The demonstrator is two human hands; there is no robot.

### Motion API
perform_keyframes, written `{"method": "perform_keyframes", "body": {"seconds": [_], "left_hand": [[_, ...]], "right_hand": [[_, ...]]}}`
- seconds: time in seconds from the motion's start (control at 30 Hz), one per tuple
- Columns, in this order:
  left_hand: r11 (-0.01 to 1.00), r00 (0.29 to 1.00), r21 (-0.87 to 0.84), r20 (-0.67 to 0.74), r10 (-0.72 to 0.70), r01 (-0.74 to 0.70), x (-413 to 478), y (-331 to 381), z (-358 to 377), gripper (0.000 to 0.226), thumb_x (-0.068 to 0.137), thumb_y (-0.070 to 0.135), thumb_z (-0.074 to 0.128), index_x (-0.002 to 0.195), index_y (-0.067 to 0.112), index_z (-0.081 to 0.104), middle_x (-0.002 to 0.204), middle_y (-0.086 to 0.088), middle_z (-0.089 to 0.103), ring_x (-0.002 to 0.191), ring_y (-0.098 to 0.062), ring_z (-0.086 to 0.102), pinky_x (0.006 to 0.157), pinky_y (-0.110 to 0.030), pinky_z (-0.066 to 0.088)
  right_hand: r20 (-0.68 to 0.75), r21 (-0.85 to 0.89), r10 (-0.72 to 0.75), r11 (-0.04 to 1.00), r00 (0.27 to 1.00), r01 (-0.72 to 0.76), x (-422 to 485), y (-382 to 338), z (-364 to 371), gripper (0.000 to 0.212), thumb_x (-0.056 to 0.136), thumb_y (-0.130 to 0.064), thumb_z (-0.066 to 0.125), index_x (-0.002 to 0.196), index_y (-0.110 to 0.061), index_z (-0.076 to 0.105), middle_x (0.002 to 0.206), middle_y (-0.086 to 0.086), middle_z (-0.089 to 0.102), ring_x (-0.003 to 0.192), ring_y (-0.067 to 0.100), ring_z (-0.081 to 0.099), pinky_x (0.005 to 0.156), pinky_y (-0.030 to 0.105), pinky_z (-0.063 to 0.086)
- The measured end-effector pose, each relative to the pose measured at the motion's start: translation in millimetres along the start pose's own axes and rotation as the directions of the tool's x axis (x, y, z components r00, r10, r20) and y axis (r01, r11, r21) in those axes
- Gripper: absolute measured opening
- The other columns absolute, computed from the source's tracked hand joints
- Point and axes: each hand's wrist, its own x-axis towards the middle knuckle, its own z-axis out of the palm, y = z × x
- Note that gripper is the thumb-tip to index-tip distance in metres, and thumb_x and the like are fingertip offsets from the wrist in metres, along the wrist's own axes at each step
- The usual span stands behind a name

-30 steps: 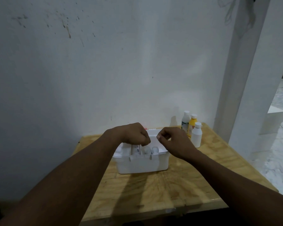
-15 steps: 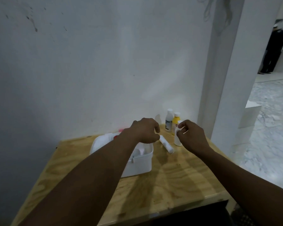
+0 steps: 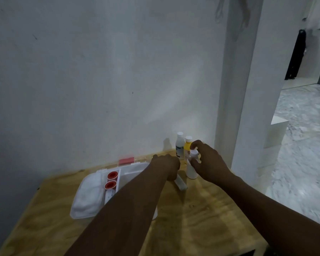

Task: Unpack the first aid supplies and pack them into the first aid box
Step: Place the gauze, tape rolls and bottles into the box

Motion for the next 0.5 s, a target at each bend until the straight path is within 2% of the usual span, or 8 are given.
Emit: {"method": "perform_keyframes", "body": {"seconds": [0.1, 0.3, 0.4, 0.5], "left_hand": [[0.999, 1.000, 0.036, 0.011, 0.003, -0.003, 3.9, -1.8, 2.1, 0.040, 0.093, 0.022, 0.062, 0.132, 0.022, 0.056, 0.129, -0.006, 0.059, 0.121, -0.027, 0.054, 0.107, -0.050, 0.036], [0.999, 1.000, 0.023, 0.015, 0.025, -0.025, 7.6, -1.8, 3.5, 0.041, 0.088, 0.026, 0.070, 0.127, 0.023, 0.060, 0.124, -0.004, 0.062, 0.118, -0.026, 0.055, 0.106, -0.052, 0.035], [0.997, 0.998, -0.048, -0.015, 0.053, -0.053, 3.4, -4.7, -7.7, 0.036, 0.086, 0.029, 0.071, 0.120, 0.022, 0.066, 0.119, -0.004, 0.063, 0.112, -0.025, 0.058, 0.101, -0.050, 0.043], [0.976, 0.994, -0.195, -0.067, 0.084, -0.096, -6.7, -14.0, -27.5, 0.034, 0.081, 0.028, 0.076, 0.114, 0.019, 0.070, 0.114, -0.005, 0.066, 0.100, -0.022, 0.061, 0.088, -0.038, 0.053]], "right_hand": [[-0.013, 0.001, -0.017, 1.000, 1.000, 0.017, -0.7, 1.5, 1.6, 0.027, 0.090, -0.029, 0.064, 0.113, -0.023, 0.051, 0.087, -0.008, 0.059, 0.070, 0.011, 0.052, 0.053, 0.016, 0.029], [-0.035, 0.048, -0.013, 0.999, 0.999, 0.015, -6.5, 7.0, -1.5, 0.025, 0.089, -0.028, 0.066, 0.111, -0.022, 0.054, 0.091, -0.005, 0.065, 0.075, 0.015, 0.060, 0.055, 0.015, 0.033], [-0.064, 0.070, 0.049, 0.997, 0.997, -0.044, -10.9, 9.0, -7.8, 0.023, 0.088, -0.028, 0.069, 0.106, -0.022, 0.056, 0.092, -0.003, 0.068, 0.073, 0.015, 0.062, 0.056, 0.022, 0.039], [-0.148, 0.095, 0.095, 0.992, 0.984, -0.081, -13.7, 6.5, -17.8, 0.022, 0.087, -0.027, 0.070, 0.104, -0.022, 0.058, 0.091, -0.002, 0.068, 0.074, 0.017, 0.065, 0.062, 0.029, 0.048]]}}
